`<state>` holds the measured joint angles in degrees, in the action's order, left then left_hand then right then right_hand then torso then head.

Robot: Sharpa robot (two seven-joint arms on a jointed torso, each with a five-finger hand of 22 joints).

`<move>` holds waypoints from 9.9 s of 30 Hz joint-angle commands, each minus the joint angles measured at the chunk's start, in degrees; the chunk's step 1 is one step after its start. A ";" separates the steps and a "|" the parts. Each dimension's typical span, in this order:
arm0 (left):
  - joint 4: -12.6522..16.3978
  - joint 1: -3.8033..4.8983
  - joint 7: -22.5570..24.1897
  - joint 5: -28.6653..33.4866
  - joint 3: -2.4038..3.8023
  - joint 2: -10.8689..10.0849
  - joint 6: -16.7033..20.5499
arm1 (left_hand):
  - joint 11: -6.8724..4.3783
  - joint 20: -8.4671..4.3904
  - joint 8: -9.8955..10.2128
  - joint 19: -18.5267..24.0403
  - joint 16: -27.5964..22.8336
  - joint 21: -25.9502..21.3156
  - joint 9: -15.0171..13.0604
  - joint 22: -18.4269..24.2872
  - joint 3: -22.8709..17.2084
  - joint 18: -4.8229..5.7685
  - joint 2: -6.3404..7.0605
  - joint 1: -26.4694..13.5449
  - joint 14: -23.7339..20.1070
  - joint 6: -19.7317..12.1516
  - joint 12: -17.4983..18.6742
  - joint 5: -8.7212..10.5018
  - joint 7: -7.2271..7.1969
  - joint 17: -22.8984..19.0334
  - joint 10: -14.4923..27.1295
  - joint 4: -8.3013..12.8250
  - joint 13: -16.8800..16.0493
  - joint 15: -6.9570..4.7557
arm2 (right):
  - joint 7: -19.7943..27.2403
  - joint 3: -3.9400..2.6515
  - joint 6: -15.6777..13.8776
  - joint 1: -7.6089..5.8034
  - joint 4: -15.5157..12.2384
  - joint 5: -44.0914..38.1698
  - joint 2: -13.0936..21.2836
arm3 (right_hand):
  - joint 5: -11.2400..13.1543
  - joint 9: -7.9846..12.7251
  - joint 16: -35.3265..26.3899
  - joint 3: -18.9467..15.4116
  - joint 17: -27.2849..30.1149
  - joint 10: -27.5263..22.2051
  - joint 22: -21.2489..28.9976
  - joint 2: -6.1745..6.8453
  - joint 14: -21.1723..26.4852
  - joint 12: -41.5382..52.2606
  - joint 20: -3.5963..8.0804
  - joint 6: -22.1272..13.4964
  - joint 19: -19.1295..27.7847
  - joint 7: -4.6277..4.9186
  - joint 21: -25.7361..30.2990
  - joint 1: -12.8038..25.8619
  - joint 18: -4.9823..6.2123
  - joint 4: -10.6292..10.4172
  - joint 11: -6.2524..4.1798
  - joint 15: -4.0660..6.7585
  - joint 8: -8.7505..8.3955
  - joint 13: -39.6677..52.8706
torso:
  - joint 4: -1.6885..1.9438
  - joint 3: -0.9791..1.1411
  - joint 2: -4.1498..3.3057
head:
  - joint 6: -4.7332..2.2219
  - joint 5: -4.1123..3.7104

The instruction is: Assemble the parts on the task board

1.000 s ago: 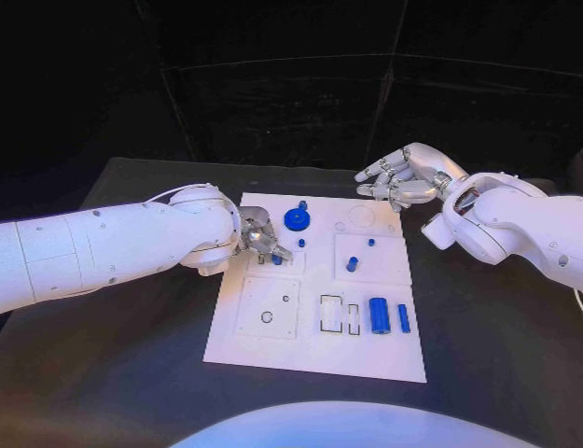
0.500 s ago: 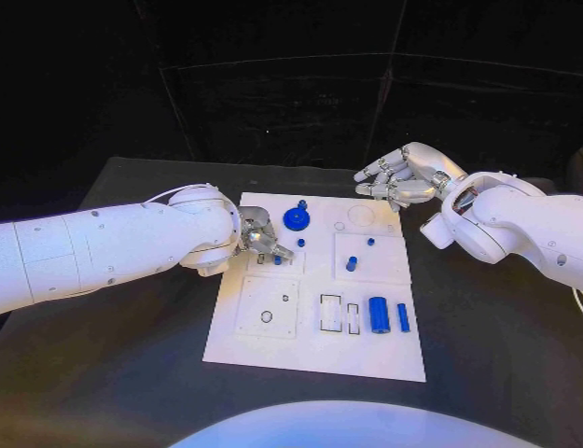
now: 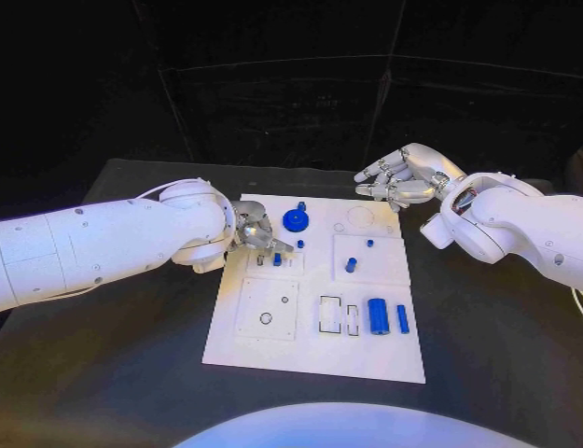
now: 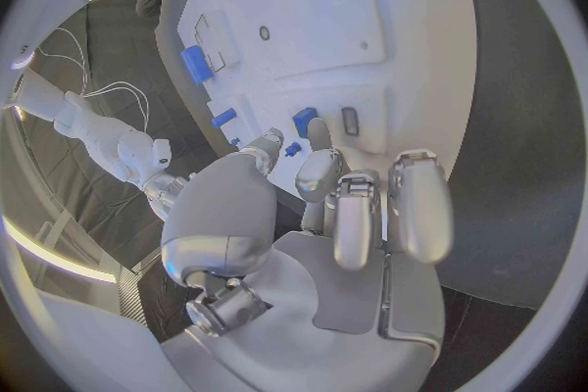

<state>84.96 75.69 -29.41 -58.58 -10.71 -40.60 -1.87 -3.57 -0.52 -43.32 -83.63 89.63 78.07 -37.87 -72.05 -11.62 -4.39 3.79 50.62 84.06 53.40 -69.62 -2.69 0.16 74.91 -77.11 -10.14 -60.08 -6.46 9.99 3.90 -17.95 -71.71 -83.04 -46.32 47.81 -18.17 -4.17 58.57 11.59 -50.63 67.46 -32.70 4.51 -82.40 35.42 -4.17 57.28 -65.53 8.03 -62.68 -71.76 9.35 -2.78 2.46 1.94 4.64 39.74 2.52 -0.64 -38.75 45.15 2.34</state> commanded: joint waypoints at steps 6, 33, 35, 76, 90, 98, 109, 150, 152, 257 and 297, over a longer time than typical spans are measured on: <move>-1.36 4.36 -0.72 0.42 2.00 -1.25 -10.36 | 2.55 1.14 5.88 2.87 0.11 -4.87 2.47 6.11 5.40 -0.52 1.04 2.95 5.81 -8.34 5.15 0.03 3.14 14.63 5.33 -1.07 6.46 1.51 | 0.51 -0.03 0.51 -0.09 1.05 -0.07 -0.34 | -0.30 -0.01 -0.22 -0.23 -0.01 0.24 0.21 0.27 -0.43 -0.25 -0.21 -0.38 -0.02 -0.15 0.38 0.92 0.42 -0.40 0.20 -0.19 -0.19 -0.13 | 0.01 0.10 0.00 | -0.40 0.04; -26.28 3.82 -0.28 1.56 1.97 10.23 -19.05 | 2.68 2.19 7.05 2.09 0.37 -4.40 5.47 4.81 11.72 -0.51 -3.73 8.00 5.94 -3.65 3.48 0.02 3.11 15.09 4.41 -3.11 5.07 1.91 | 0.37 -0.03 0.58 -0.09 1.40 -0.07 -0.80 | -0.71 -0.03 -0.22 -0.20 -0.13 0.28 0.14 0.20 -0.49 -0.23 -0.20 -0.38 -0.14 -0.20 0.40 0.92 0.41 -0.47 0.14 -0.16 -0.17 -0.23 | -0.09 0.02 -0.11 | -0.40 0.67; -27.00 3.54 -0.27 1.56 1.98 10.74 -18.82 | 2.57 2.11 6.70 2.06 0.37 -4.36 5.30 4.74 12.15 -0.50 -3.89 8.20 5.94 -3.40 3.42 0.02 2.98 15.09 4.38 -3.21 5.03 1.82 | 0.37 -0.03 0.59 -0.09 1.40 -0.07 -0.84 | -0.76 -0.03 -0.22 -0.19 -0.14 0.28 0.15 0.19 -0.50 -0.23 -0.20 -0.38 -0.15 -0.20 0.41 0.90 0.41 -0.47 0.14 -0.15 -0.16 -0.25 | -0.03 0.02 -0.05 | -0.25 0.63; -27.64 2.65 -0.62 1.57 1.97 13.02 -20.98 | 2.12 1.67 4.84 1.82 0.37 -3.98 4.04 3.96 14.11 -0.35 -5.69 11.63 5.94 -3.43 3.11 0.00 2.49 15.09 4.25 -2.43 4.87 1.41 | 0.33 -0.03 0.76 -0.09 1.54 -0.07 -1.25 | -1.58 -0.05 -0.30 -0.07 -0.22 0.26 0.18 0.15 -0.57 -0.22 -0.17 -0.40 -0.28 -0.21 0.50 0.78 0.40 -0.48 0.11 -0.12 -0.15 -0.42 | 0.01 0.05 0.00 | 0.08 0.56; -27.78 2.55 -0.66 1.57 1.96 13.19 -21.03 | 2.12 1.63 4.51 1.85 0.37 -4.05 3.75 3.93 13.60 -0.35 -7.08 14.06 5.94 -3.81 3.17 0.00 2.51 15.09 4.33 -1.03 5.02 1.39 | 0.34 -0.03 0.82 -0.09 1.66 -0.07 -1.37 | -1.98 -0.05 -0.31 0.03 -0.29 0.25 0.22 0.15 -0.61 -0.22 -0.15 -0.41 -0.34 -0.21 0.56 0.66 0.40 -0.44 0.09 -0.10 -0.15 -0.50 | -0.02 0.06 -0.01 | 0.10 0.55; -27.90 2.53 -0.65 1.57 1.96 13.22 -20.32 | 2.02 1.59 4.51 1.86 0.37 -4.10 3.68 3.87 11.27 -0.36 -9.41 17.36 5.94 -4.35 3.24 -0.03 2.43 15.09 4.41 1.07 5.12 1.32 | 0.37 -0.03 0.87 -0.09 1.72 -0.07 -1.45 | -2.10 -0.05 -0.29 0.06 -0.33 0.24 0.22 0.15 -0.63 -0.22 -0.14 -0.41 -0.36 -0.22 0.56 0.63 0.40 -0.44 0.09 -0.10 -0.14 -0.53 | 0.00 0.04 -0.01 | 0.23 0.51; -27.13 2.49 -0.31 2.37 1.96 12.90 -19.24 | 1.97 1.63 5.51 2.02 0.37 -4.51 4.52 3.90 -9.95 -0.50 -8.28 22.71 5.94 -6.16 4.82 -0.64 3.23 15.09 5.25 10.82 6.45 1.79 | 0.36 -0.03 1.04 -0.09 1.92 -0.07 -1.63 | -2.26 -0.06 -0.29 0.09 -0.36 0.24 0.21 0.14 -0.64 -0.22 -0.14 -0.41 -0.39 -0.21 0.57 0.60 0.39 -0.44 0.09 -0.09 -0.14 -0.56 | 0.01 0.02 0.03 | 0.39 0.59; -1.10 1.29 0.84 -2.55 0.20 -1.80 -1.24 | 1.83 1.75 0.90 1.48 0.37 -4.04 2.35 2.61 -29.07 -0.28 -0.31 12.34 5.94 -5.80 3.66 -0.20 2.25 15.09 3.40 14.09 6.37 1.37 | 0.38 -0.01 1.70 -0.05 3.38 -0.48 -2.32 | -2.68 -0.06 -0.43 0.24 -0.35 0.18 0.34 0.27 -0.66 -0.23 -0.12 -0.43 -0.43 -0.22 0.69 0.38 0.40 -0.31 0.06 -0.08 -0.14 -0.70 | 0.12 0.09 0.19 | 0.41 1.04; -0.77 1.12 0.82 -3.10 0.15 -1.90 -1.36 | 1.83 1.75 0.88 1.50 0.37 -4.08 2.34 2.66 -29.06 -0.29 -0.29 12.34 5.94 -5.78 3.66 -0.20 2.25 15.09 3.40 14.09 6.38 1.37 | 0.39 -0.01 1.71 -0.05 3.45 -0.59 -2.37 | -2.68 -0.06 -0.43 0.24 -0.35 0.18 0.34 0.27 -0.66 -0.23 -0.12 -0.43 -0.43 -0.22 0.69 0.38 0.40 -0.31 0.06 -0.08 -0.14 -0.70 | 0.09 0.11 0.20 | 0.45 1.05; -2.98 0.08 -0.30 -5.02 -0.43 0.13 -7.60 | 0.63 0.68 -2.14 0.62 0.37 -3.09 1.70 0.84 -18.47 0.05 0.72 2.62 5.94 -2.42 1.91 -0.17 0.77 15.09 1.82 6.99 4.88 0.25 | 0.39 0.00 1.60 -0.05 2.96 -1.48 -2.42 | -2.71 -0.08 -0.64 0.16 -0.28 0.23 0.53 0.28 -0.67 -0.19 -0.12 -0.42 -0.46 -0.17 0.86 0.84 0.41 -0.65 0.15 -0.12 -0.11 -0.86 | 0.10 0.14 0.08 | 1.73 0.71; -2.67 0.06 0.32 -2.26 -0.42 -0.68 -2.38 | 0.79 0.68 -2.30 0.97 0.37 -4.18 1.59 1.58 -6.27 -0.16 1.66 -0.56 5.94 -3.13 3.00 -0.18 0.95 15.09 2.72 2.43 6.57 0.32 | 0.34 0.00 1.39 -0.04 3.49 -1.48 -2.36 | -2.79 -0.06 -1.59 -0.20 0.54 0.24 1.68 0.19 -0.52 -0.07 -0.18 -0.58 -0.11 -0.13 1.58 1.95 0.57 -1.64 0.22 -0.19 -0.16 -1.05 | 0.12 0.09 0.12 | 1.70 0.66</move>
<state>82.10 75.70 -29.50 -62.31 -11.16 -41.11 -6.76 -2.67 0.22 -45.55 -82.88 89.63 74.15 -36.28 -70.53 -18.23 -4.40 5.42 50.20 83.84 50.56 -66.78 -2.69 1.14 74.90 -74.80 -7.64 -53.58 -5.83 9.94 3.93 -16.55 -71.66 -79.57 -47.74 45.53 -20.63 -4.17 57.11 11.48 -50.16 67.46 -31.10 4.42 -82.60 35.42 -4.37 57.09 -65.72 7.84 -61.35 -70.32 9.34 -4.16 2.46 1.74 4.64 38.75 2.67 -0.52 -38.64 46.87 3.04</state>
